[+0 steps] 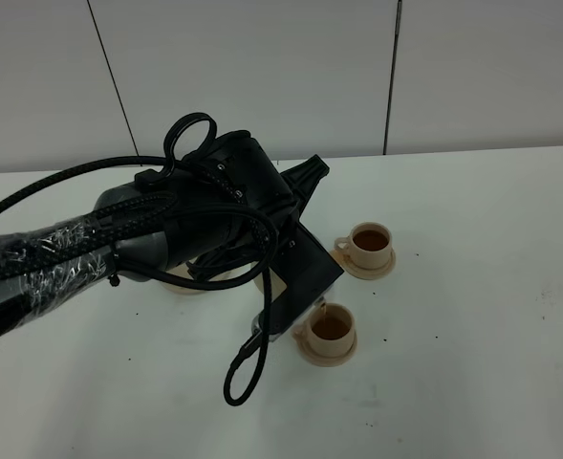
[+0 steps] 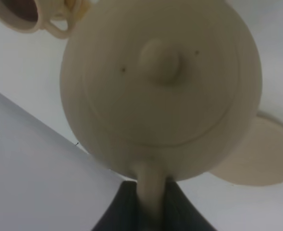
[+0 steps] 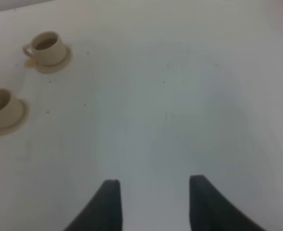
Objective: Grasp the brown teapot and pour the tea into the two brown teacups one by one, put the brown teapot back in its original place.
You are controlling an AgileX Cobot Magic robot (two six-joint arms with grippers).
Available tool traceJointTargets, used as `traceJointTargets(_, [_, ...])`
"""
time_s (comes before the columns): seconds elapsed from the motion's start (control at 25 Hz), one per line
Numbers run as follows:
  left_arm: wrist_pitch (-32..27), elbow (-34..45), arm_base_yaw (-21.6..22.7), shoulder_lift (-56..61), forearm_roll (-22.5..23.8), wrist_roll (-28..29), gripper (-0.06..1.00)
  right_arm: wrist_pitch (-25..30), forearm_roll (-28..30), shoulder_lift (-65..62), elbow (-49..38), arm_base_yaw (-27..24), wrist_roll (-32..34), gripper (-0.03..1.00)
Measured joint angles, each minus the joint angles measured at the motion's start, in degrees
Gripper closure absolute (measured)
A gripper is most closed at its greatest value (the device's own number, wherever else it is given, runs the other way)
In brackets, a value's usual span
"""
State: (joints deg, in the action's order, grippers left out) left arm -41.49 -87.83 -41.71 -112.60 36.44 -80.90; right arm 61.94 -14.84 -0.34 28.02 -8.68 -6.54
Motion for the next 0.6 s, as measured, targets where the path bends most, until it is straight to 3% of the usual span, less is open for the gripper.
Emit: traceJointTargets(0.6, [0.0,0.0,0.0,0.0,0.1,0.6,0.78,0.0,0.0,0.0,0.0,0.0,0.0,0.64])
